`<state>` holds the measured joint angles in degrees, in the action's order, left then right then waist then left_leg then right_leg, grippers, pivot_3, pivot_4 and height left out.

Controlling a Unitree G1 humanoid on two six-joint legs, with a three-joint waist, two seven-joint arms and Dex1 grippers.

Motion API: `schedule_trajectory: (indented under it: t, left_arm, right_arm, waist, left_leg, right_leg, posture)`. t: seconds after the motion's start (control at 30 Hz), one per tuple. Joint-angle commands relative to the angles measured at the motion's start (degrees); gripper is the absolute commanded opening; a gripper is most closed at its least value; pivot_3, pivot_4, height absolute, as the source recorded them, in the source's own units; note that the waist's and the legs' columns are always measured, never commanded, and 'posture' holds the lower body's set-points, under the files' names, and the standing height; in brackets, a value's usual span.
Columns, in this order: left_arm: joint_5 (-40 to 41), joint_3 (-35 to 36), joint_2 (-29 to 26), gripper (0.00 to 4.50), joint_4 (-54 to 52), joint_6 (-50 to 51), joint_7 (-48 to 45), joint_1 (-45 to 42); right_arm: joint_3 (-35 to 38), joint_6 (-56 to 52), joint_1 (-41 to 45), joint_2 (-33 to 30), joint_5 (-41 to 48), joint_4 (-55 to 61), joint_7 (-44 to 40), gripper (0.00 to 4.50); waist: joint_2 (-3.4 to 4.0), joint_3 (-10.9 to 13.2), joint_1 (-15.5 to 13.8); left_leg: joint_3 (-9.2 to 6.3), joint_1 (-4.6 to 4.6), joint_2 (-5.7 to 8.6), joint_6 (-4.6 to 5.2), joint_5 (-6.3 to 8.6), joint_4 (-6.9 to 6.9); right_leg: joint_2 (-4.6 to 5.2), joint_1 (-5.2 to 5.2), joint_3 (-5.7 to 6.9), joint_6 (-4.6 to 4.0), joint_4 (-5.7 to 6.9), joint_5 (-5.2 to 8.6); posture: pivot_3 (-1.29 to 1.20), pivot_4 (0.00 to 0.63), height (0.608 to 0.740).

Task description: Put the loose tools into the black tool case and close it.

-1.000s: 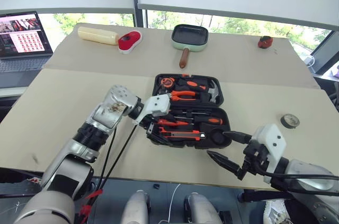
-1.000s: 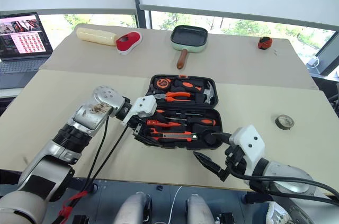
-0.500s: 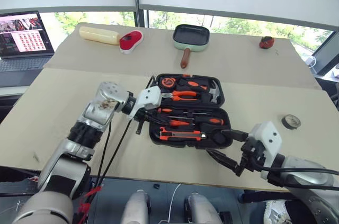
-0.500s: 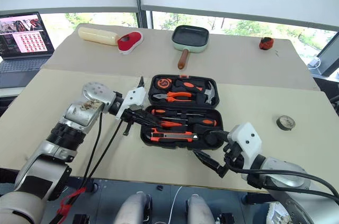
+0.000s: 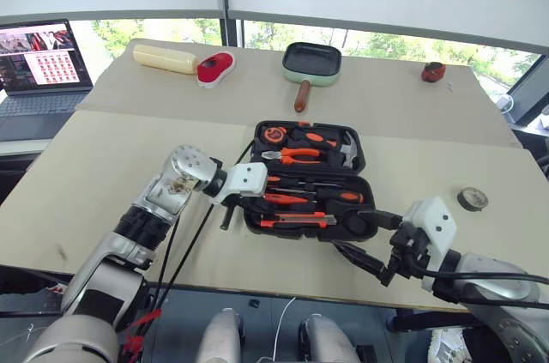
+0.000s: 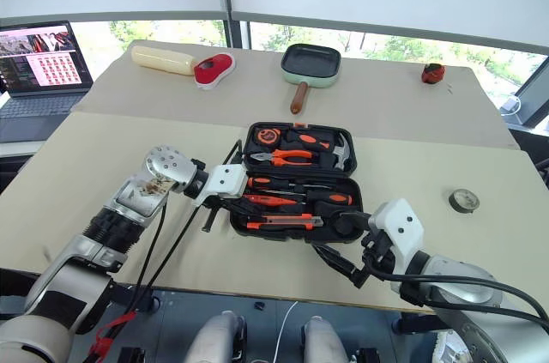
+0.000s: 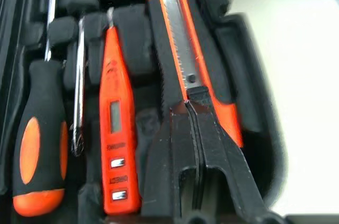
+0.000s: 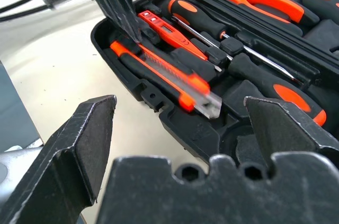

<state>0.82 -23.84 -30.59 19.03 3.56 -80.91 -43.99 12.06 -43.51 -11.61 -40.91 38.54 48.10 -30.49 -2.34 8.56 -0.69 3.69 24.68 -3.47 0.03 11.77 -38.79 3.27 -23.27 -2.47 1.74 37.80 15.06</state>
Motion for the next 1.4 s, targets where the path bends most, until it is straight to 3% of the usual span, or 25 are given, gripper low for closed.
schedule_trajectory:
  t: [0.03, 0.17, 0.27, 0.4, 0.53, 0.63, 0.67, 0.83, 0.97, 1.13, 1.4]
  left_arm:
    - [-2.6, -2.0, 0.8, 0.03, 2.2, -0.3, 1.1, 1.8]
    - [-2.6, -1.5, 1.5, 0.03, 3.1, -1.3, 1.6, 1.6]
    - [4.8, 3.3, 2.3, 0.03, -1.7, 3.3, -1.0, -0.4]
    - [12.9, 9.2, 1.7, 0.03, -8.6, 12.0, -1.1, -1.2]
    - [19.8, 14.1, -0.5, 0.03, -13.7, 20.1, -1.5, -0.5]
    - [22.0, 15.5, -2.7, 0.77, -15.5, 22.9, -2.0, 0.3]
    - [22.5, 15.8, -3.0, 1.26, -16.0, 23.4, -1.8, 0.5]
    - [24.9, 16.8, -3.3, 3.14, -19.3, 25.9, 0.1, 1.6]
    - [28.3, 17.4, -3.5, 4.46, -24.1, 29.2, 1.0, 2.7]
    - [30.7, 17.1, -4.4, 4.46, -29.7, 32.4, 3.1, 3.8]
    - [31.2, 17.2, -6.5, 4.46, -34.4, 32.4, 5.7, 7.0]
  right_arm:
    - [1.1, 1.1, 0.2, 0.4, 0.5, 1.5, 0.5, 4.5]
    - [1.2, 1.1, 0.0, 0.5, 0.6, 1.8, 0.7, 4.5]
    - [3.3, 1.4, -1.2, -0.4, -0.4, 1.4, 0.4, 4.5]
    - [12.0, 1.2, -4.5, -1.2, 0.1, -0.4, -0.2, 4.5]
    - [25.4, 2.5, -13.7, -1.9, -1.0, -4.6, -5.8, 4.5]
    - [36.0, 4.0, -20.4, -1.1, -2.8, -12.5, -9.5, 4.5]
    - [38.0, 4.7, -21.8, -1.0, -3.3, -14.3, -10.4, 4.5]
    - [41.5, 6.0, -23.7, -1.1, -4.0, -18.8, -12.6, 4.5]
    - [37.4, 5.7, -17.3, -4.3, -5.2, -22.5, -11.3, 4.5]
    - [24.9, 9.9, -2.3, -11.1, -13.0, -35.7, -9.7, 4.5]
    - [8.5, 19.2, 14.5, -16.7, -22.0, -58.0, -16.5, 4.5]
  waist:
    - [0.01, 0.0, 0.0]
    - [0.01, 0.0, 0.0]
    - [0.01, 0.0, 0.0]
    - [-0.01, 0.0, 0.0]
    - [0.01, 0.0, 0.0]
    - [0.01, 0.0, 0.0]
    - [0.01, 0.0, 0.0]
    - [0.02, 0.0, 0.4]
    - [0.05, 0.0, 1.0]
    - [0.1, 0.1, 1.7]
    - [0.25, 0.1, 1.0]
  left_leg:
    - [0.0, -0.08, -0.01, 0.0, 0.0, 0.02]
    - [0.0, -0.1, -0.02, 0.0, 0.0, 0.02]
    - [0.0, -0.1, -0.02, 0.01, 0.0, 0.02]
    - [-0.02, 0.12, -0.02, 0.01, 0.0, -0.01]
    - [-0.04, 0.06, -0.01, 0.02, 0.01, 0.05]
    - [-0.03, 0.01, 0.0, 0.03, 0.02, 0.07]
    - [-0.02, 0.01, 0.0, 0.02, 0.02, 0.06]
    - [-0.01, -0.06, -0.05, 0.02, 0.02, 0.07]
    - [0.0, -0.06, -0.08, 0.02, 0.02, 0.11]
    - [0.02, -0.09, -0.03, 0.02, 0.02, 0.12]
    - [0.01, -0.05, 0.12, 0.03, 0.02, 0.29]
  right_leg:
    - [0.0, 0.09, 0.01, 0.0, -0.04, 0.0]
    - [0.01, 0.13, 0.03, 0.0, -0.06, 0.0]
    - [0.0, 0.13, 0.03, -0.01, -0.05, 0.0]
    - [0.01, -0.02, 0.04, 0.02, -0.08, 0.0]
    - [0.01, 0.04, 0.05, 0.05, -0.13, 0.01]
    - [0.01, 0.08, 0.05, 0.06, -0.16, 0.02]
    - [0.02, 0.09, 0.04, 0.06, -0.17, 0.02]
    - [0.01, 0.11, 0.03, 0.22, -0.21, 0.16]
    - [-0.01, 0.1, -0.01, 0.16, -0.21, 0.14]
    - [0.0, 0.1, -0.09, 0.06, -0.21, 0.08]
    - [0.06, 0.08, -0.09, 0.06, -0.3, 0.09]
  posture:
    - [0.0, 0.15, 0.74]
    - [0.0, 0.15, 0.74]
    - [0.0, 0.15, 0.74]
    - [0.0, 0.15, 0.74]
    - [0.0, 0.15, 0.74]
    - [0.0, 0.15, 0.74]
    - [0.0, 0.15, 0.74]
    - [0.0, 0.15, 0.74]
    - [0.0, 0.15, 0.74]
    - [0.0, 0.15, 0.74]
    - [0.0, 0.15, 0.74]
